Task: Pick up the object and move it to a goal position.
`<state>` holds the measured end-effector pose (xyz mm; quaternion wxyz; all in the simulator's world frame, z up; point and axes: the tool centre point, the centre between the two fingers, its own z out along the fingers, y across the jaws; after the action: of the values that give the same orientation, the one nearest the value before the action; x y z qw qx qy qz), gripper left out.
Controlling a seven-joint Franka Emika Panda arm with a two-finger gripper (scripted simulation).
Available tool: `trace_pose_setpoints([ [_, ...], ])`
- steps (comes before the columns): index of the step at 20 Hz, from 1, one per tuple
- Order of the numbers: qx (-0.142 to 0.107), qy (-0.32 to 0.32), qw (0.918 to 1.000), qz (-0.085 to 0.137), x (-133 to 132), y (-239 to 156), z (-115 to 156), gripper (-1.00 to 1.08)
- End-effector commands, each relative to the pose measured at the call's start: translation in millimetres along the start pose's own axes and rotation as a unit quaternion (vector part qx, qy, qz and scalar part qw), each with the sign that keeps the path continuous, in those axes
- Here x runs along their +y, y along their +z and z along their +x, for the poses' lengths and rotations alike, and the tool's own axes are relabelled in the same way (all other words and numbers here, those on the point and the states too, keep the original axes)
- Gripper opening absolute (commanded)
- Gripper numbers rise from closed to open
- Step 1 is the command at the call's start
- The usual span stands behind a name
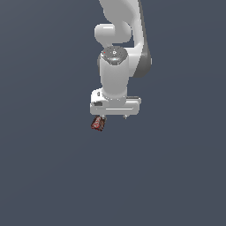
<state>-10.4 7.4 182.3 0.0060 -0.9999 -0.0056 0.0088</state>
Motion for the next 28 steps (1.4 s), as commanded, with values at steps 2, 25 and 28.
trace_pose_setpoints([
  [2, 0.003, 0.0, 1.0, 0.001, 3.6, -2.5, 0.8, 1.0],
  [25, 0.008, 0.129, 0.9916, 0.0, 71.7, 89.2, -51.5, 1.0],
  [28, 0.008, 0.149, 0.9888, -0.002, 81.8, 101.5, -62.2, 1.0],
])
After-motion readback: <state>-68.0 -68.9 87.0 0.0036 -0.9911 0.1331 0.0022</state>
